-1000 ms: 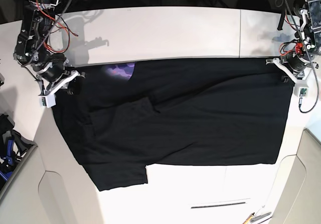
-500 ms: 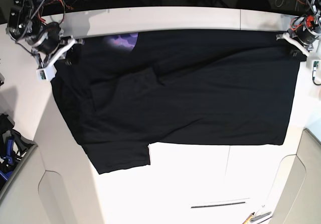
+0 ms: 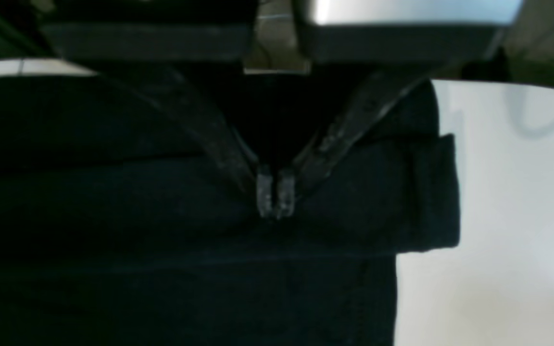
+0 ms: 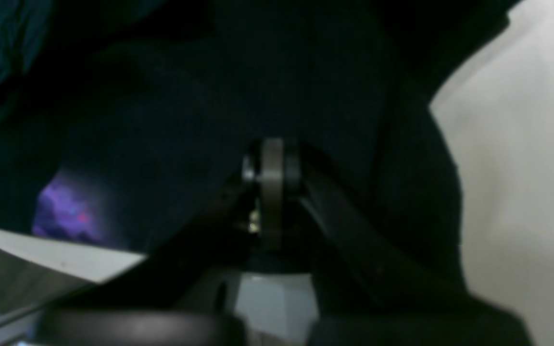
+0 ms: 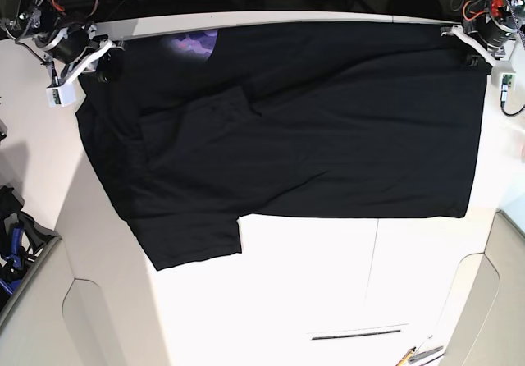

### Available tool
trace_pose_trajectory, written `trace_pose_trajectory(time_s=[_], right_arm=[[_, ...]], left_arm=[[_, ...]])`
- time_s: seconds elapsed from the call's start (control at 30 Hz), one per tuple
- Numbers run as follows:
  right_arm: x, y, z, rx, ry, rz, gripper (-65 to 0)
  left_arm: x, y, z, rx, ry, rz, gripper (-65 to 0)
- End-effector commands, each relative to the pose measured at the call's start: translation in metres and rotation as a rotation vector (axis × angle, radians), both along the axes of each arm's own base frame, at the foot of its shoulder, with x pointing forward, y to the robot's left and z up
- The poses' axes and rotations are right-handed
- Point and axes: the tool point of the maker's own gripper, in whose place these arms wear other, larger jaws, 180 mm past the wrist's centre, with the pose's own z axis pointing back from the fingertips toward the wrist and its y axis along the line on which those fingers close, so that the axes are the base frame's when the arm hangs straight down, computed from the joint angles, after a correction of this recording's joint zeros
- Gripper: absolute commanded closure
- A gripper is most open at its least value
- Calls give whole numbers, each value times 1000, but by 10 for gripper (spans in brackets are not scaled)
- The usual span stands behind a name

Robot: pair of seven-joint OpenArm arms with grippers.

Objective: Fold the T-shirt properly
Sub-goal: 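Grasp the shirt edge with both grippers and drag it toward the robot, then move the left gripper along the shirt side and grasp the hem corner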

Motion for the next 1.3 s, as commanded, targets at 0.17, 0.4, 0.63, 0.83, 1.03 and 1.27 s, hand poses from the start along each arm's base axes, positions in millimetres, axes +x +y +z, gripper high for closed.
trace_pose_trajectory(time_s=[0.17,0.4,0.63,0.83,1.03,1.27], right_arm=[[43,-16,61,-70,-213,-11,0],[113,-34,119,-192,-475,-44,-270],[179,-67,135,-233,-546,-111,-328],[217,-79,74,-138,-348,-81,-328],[226,-41,24,-4,-214,-9,-328],[215,-10,2,-25,-141,105,-186]], left_arm=[[24,16,53,99,-136,-25,-142],[43,8,86,85,-256,-65,-246],[56,6,93,79,-295,-74,-246],[56,6,93,79,-295,-75,-246],[58,1,95,45,-312,-73,-246],[62,1,98,43,-328,-72,-246]])
